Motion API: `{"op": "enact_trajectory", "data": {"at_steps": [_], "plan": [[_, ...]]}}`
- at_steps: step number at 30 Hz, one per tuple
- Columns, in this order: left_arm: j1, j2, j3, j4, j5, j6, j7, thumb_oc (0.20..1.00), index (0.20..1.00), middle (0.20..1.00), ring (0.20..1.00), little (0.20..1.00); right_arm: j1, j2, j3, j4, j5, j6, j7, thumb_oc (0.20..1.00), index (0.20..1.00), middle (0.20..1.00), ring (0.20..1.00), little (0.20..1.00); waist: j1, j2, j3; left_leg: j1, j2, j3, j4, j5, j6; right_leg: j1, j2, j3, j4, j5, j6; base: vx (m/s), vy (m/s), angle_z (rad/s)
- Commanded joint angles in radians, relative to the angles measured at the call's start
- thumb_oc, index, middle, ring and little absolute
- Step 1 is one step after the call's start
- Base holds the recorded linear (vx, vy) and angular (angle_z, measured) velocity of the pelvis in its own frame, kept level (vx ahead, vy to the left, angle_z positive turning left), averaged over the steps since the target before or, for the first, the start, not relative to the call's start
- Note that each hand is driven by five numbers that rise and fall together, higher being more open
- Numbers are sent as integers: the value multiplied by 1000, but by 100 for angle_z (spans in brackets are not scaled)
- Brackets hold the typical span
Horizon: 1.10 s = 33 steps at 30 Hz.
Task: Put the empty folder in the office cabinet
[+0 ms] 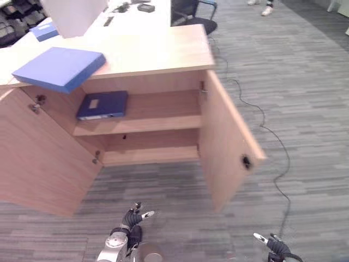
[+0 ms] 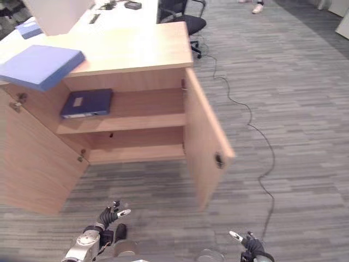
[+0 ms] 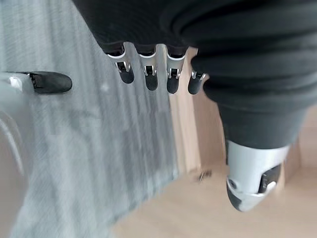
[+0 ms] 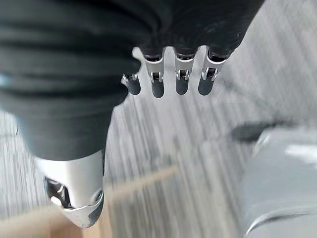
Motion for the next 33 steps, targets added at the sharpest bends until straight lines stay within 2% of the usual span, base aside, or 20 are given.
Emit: {"op": "enact_trajectory", "data": {"at_steps": [1, 3, 4, 5, 6, 7, 8, 10, 12, 13, 14, 15, 16, 17, 18, 19, 20, 28, 31, 33], "plan": [[-8, 46, 3, -91, 3, -46, -1, 1000, 1000, 1000, 1000, 1000, -59, -31, 26, -20, -26, -24, 15, 1000, 1000, 1000, 1000, 1000, 16, 33, 4, 2, 110, 10, -67, 16, -6, 3, -50, 73, -11, 105, 32, 65, 453, 69], [-30, 68, -4, -95, 10, -44, 1, 1000, 1000, 1000, 1000, 1000, -72, -12, 22, -8, -22, -21, 8, 1000, 1000, 1000, 1000, 1000, 20, 5, 11, -4, 60, 33, -41, -31, 15, -27, -98, 72, -10, 275, 32, 6, 401, 31], [-30, 84, -2, -111, 11, -42, 5, 1000, 1000, 1000, 1000, 1000, -82, 2, 32, -24, -26, -18, 6, 1000, 1000, 1000, 1000, 1000, 22, -2, 18, 12, 30, 57, -52, -52, 38, -68, -124, 53, 15, 390, 32, 12, 387, 0], [-29, 84, -1, -112, 11, -41, 5, 1000, 1000, 1000, 1000, 1000, -82, 2, 32, -24, -26, -18, 5, 1000, 1000, 1000, 1000, 1000, 24, -4, 18, 12, 29, 60, -52, -52, 39, -70, -125, 55, 14, 392, 32, 44, 445, 7], [-29, 91, 4, -122, 9, -41, 6, 1000, 1000, 1000, 1000, 1000, -86, 10, 44, -36, -27, -19, 8, 1000, 1000, 1000, 1000, 1000, 28, 0, 21, 24, 13, 80, -61, -59, 53, -87, -131, 24, 27, 416, 29, 36, 301, 12], [-30, 99, 4, -131, 11, -38, 4, 1000, 1000, 1000, 1000, 1000, -85, 14, 53, -46, -28, -22, 10, 1000, 1000, 1000, 1000, 1000, 32, 4, 26, 32, -2, 89, -66, -66, 69, -85, -120, 1, 44, 402, 23, 125, 694, -7], [-31, 99, 9, -132, 8, -34, -5, 1000, 1000, 1000, 1000, 1000, -87, 15, 78, -66, -39, -26, 20, 1000, 1000, 1000, 1000, 1000, 25, 13, 31, 55, -60, 86, -84, -82, 114, -123, -30, 15, 106, 311, -8, 104, 531, -19], [-31, 99, 9, -132, 8, -34, -5, 1000, 1000, 1000, 1000, 1000, -87, 15, 78, -66, -39, -26, 20, 1000, 1000, 1000, 1000, 1000, 25, 14, 29, 51, -60, 85, -83, -80, 114, -126, -29, 15, 106, 312, -9, 89, 356, 13], [-41, 85, 15, -108, 13, -19, -8, 1000, 1000, 1000, 1000, 1000, -105, 11, 99, -59, -37, -26, 16, 1000, 1000, 1000, 1000, 1000, 8, 34, 52, 112, -145, 84, -112, -100, 164, -175, 185, -20, 116, 83, -74, 212, 613, 48], [-48, 80, 14, -94, 13, -15, -6, 1000, 1000, 1000, 1000, 1000, -113, 9, 110, -52, -35, -27, 17, 1000, 1000, 1000, 1000, 1000, 2, 32, 61, 126, -166, 83, -114, -109, 171, -194, 248, -23, 112, 44, -87, 156, 421, 25], [-50, 74, 15, -84, 14, -13, -7, 1000, 1000, 1000, 1000, 1000, -118, 9, 117, -43, -35, -28, 18, 1000, 1000, 1000, 1000, 1000, -2, 26, 66, 136, -189, 81, -117, -115, 178, -197, 299, -20, 92, 30, -89, 51, 174, 23], [-51, 74, 15, -83, 14, -13, -7, 1000, 1000, 1000, 1000, 1000, -119, 8, 117, -43, -35, -28, 18, 1000, 1000, 1000, 1000, 1000, -2, 26, 65, 134, -188, 81, -117, -113, 178, -198, 300, -21, 88, 34, -89, 61, 148, 17], [-53, 67, 14, -71, 20, -13, -6, 1000, 1000, 1000, 1000, 1000, -121, 4, 126, -30, -34, -28, 19, 1000, 1000, 1000, 1000, 1000, -6, 15, 69, 147, -219, 80, -119, -123, 186, -199, 348, -23, 60, 27, -95, 41, 120, 25], [-57, 62, 15, -56, 26, -9, -1, 1000, 1000, 1000, 1000, 1000, -122, 1, 132, -18, -35, -26, 22, 1000, 1000, 1000, 1000, 1000, -3, 8, 67, 145, -242, 81, -120, -125, 191, -194, 366, -30, 24, 27, -107, 62, 170, 52], [-64, 51, 8, -67, 17, -18, -3, 1000, 1000, 1000, 1000, 1000, -125, -2, 130, -27, -37, -26, 18, 1000, 1000, 1000, 1000, 1000, -1, 11, 74, 156, -256, 79, -116, -130, 194, -194, 341, -70, 22, 27, -122, 23, 97, 37], [-64, 51, 8, -67, 17, -18, -3, 1000, 1000, 1000, 1000, 1000, -125, -2, 130, -27, -37, -26, 18, 1000, 1000, 1000, 1000, 1000, -1, 11, 74, 156, -256, 79, -116, -130, 194, -193, 341, -70, 22, 28, -122, 68, 93, 23], [-57, 39, 0, -69, 27, -24, -7, 1000, 1000, 1000, 1000, 1000, -110, -3, 131, -26, -38, -30, 19, 1000, 1000, 1000, 1000, 1000, -9, 10, 61, 172, -278, 79, -114, -143, 204, -154, 341, -37, -21, 25, -137, 54, 43, 16], [-7, 5, 9, -79, 37, -21, -15, 1000, 1000, 1000, 1000, 1000, -79, -10, 131, -18, -68, -20, 27, 1000, 1000, 1000, 1000, 1000, -27, 58, 33, 240, -286, 124, -115, -173, 205, -62, 322, -13, -113, 48, -130, 86, 19, -12], [-12, 0, 11, -75, 29, -22, -13, 1000, 1000, 1000, 1000, 1000, -80, -14, 124, -16, -65, -20, 28, 1000, 1000, 1000, 1000, 1000, -35, 65, 39, 230, -285, 129, -69, -189, 198, -58, 313, -13, -115, 46, -132, 10, 0, -5], [-18, 0, 6, -93, 16, -23, -17, 1000, 1000, 1000, 1000, 1000, -84, -26, 118, -16, -60, -21, 29, 1000, 1000, 1000, 1000, 1000, -42, 69, 56, 186, -284, 130, 21, -189, 175, -60, 302, -10, -115, 43, -136, -103, -2, 0]]}}
